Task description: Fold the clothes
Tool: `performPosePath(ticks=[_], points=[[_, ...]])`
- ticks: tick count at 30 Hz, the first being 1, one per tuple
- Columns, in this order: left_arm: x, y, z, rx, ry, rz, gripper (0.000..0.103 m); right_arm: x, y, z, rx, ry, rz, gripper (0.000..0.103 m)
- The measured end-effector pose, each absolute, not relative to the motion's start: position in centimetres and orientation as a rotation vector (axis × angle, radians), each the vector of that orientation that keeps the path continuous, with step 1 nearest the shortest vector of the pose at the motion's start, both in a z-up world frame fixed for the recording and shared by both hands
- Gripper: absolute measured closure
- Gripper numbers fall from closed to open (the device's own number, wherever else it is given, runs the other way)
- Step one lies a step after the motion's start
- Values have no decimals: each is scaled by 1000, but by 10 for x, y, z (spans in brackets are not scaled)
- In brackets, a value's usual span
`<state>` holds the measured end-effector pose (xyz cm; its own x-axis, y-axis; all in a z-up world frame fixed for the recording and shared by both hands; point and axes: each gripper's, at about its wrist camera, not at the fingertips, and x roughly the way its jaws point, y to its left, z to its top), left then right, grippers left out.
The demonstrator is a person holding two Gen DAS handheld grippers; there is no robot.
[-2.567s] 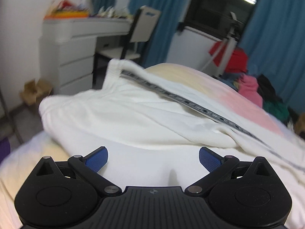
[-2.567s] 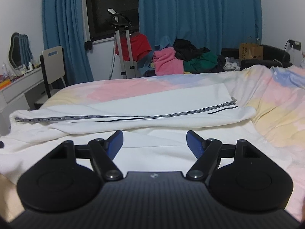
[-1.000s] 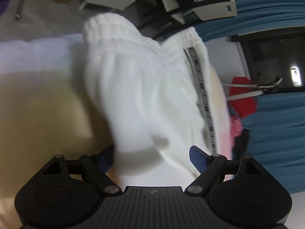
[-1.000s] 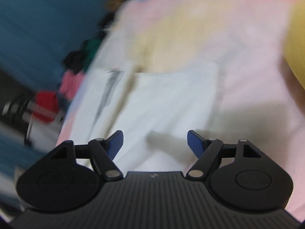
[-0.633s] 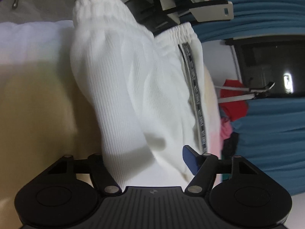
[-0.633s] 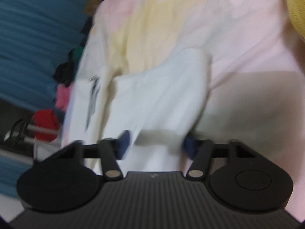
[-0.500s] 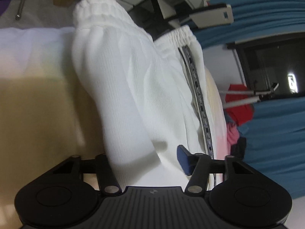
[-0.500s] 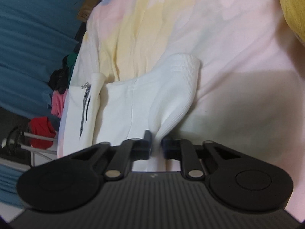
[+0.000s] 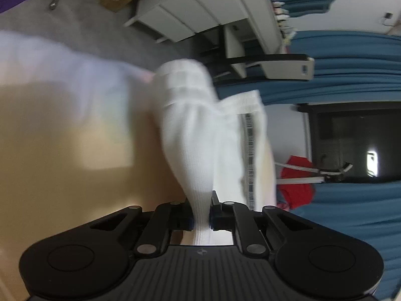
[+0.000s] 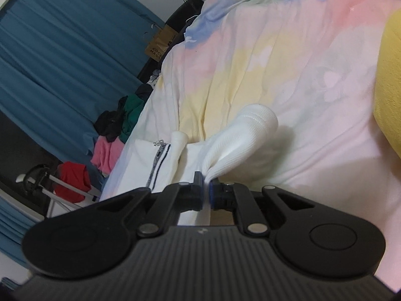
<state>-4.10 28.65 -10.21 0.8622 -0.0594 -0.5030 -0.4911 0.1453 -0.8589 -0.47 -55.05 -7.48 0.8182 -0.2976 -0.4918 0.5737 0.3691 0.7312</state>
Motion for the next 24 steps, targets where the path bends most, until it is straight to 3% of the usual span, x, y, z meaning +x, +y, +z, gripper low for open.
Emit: performPosePath(ticks=[8,12,17,24], points=[[15,292,-20,-1216,415,191,94,62,-553,-20,962,254,-519,95],[112,287,4,-1136,417,189,93,135,-553,9,870,256,-514,95],[248,281,-12,-1062,469,243,93,250,-550,2,786,303,-552,95],[377,271,-90,-921,624,330,93,369,-543,-72,681,430,-632,95]])
